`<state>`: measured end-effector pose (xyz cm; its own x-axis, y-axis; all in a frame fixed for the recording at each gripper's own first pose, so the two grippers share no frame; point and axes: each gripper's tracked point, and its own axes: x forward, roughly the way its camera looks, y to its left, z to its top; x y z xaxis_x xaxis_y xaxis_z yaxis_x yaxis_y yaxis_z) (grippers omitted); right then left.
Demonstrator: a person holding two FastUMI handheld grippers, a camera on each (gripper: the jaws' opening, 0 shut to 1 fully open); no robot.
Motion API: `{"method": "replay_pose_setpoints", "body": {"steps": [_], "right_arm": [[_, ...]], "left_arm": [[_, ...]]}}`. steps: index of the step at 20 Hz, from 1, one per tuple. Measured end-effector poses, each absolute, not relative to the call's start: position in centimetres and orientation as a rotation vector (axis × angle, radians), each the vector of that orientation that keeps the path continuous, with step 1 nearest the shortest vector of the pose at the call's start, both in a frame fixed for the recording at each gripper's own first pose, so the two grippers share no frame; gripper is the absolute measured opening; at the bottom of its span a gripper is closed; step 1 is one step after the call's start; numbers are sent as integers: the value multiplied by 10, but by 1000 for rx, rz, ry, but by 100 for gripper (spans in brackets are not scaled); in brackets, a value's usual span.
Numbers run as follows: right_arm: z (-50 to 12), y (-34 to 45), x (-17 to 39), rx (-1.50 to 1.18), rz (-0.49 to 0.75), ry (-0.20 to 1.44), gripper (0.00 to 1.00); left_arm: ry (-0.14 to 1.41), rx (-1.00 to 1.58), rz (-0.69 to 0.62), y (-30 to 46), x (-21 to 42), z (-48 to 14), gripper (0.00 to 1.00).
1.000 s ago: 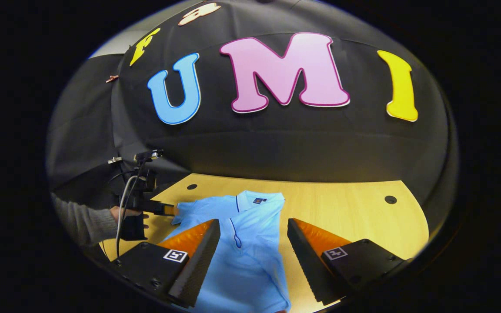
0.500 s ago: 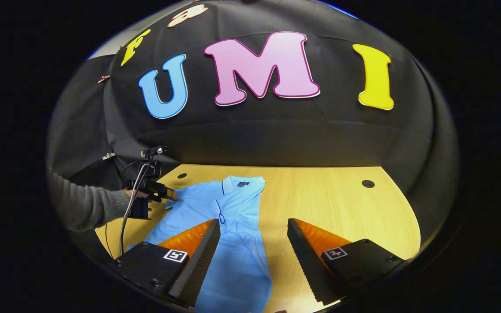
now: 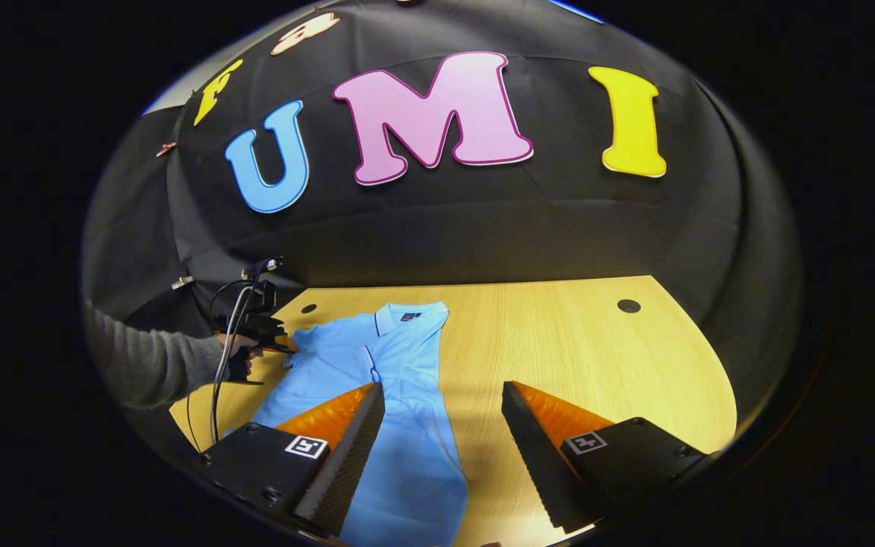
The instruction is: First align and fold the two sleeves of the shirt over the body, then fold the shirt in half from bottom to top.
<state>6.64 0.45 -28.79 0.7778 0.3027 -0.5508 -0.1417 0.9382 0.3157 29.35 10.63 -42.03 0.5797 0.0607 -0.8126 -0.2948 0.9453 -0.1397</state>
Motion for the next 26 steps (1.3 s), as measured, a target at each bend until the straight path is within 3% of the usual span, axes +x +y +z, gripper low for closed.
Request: {"method": "replay_pose_setpoints", "body": {"steps": [5,15,20,26], "right_arm": [[-285,4,58,260,242,642,97],[-283,-6,47,280,217,649,97],[-286,-15,38,298,192,662,97],[-291,-27,26,307,164,677,97]], "left_arm": [[903,-302,150,92,293,-408,6],[709,-231,-155,-33,302,-326,6],[714,-98,-345,-117,276,-323,6],[740,42,-442,-168,257,-343,6]]}}
